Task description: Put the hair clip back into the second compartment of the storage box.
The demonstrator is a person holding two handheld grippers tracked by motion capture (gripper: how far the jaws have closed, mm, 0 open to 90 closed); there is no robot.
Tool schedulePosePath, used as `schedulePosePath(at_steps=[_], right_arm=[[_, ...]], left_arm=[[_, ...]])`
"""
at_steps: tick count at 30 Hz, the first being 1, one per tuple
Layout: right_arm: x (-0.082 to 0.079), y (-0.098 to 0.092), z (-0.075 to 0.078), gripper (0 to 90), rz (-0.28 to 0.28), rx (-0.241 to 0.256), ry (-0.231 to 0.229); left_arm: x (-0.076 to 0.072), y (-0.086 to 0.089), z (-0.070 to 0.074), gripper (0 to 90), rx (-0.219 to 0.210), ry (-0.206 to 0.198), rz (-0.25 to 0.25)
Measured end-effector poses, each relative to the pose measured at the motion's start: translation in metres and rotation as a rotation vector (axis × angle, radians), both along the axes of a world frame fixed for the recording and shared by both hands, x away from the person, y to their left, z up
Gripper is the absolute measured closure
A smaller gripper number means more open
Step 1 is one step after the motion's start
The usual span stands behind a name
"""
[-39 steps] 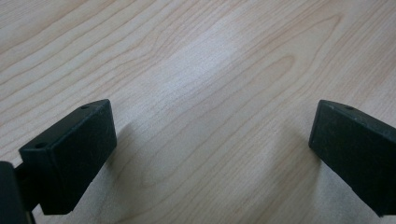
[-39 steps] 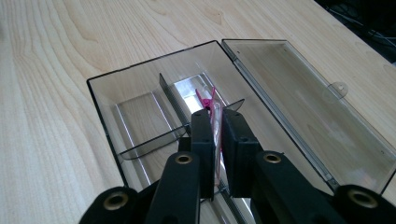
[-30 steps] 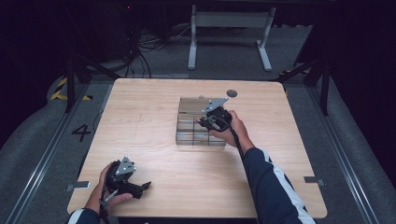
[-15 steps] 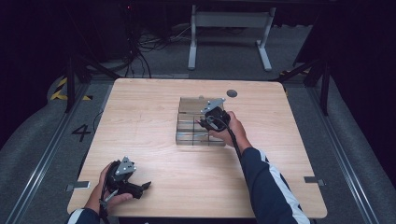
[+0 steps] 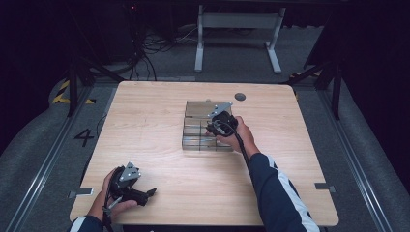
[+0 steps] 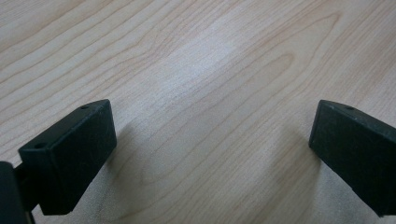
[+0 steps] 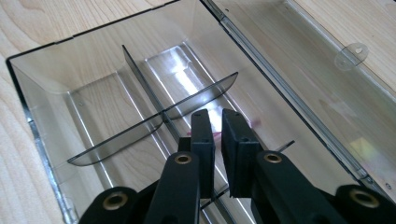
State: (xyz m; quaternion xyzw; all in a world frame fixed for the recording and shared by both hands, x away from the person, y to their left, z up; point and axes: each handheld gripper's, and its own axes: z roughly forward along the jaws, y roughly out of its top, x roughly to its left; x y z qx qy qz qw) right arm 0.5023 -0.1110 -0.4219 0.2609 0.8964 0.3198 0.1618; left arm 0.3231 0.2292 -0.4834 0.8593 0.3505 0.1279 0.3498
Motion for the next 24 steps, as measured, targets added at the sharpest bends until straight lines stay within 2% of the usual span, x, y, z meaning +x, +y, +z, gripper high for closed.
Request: schedulePosePath(at_steps=[24], right_arm=[[-0.014, -0.009, 0.008, 83.3, 0.018, 0.009, -0.013]], left_arm=[[0.000, 0.000, 0.000, 1.3, 0.001, 0.000, -0.005]])
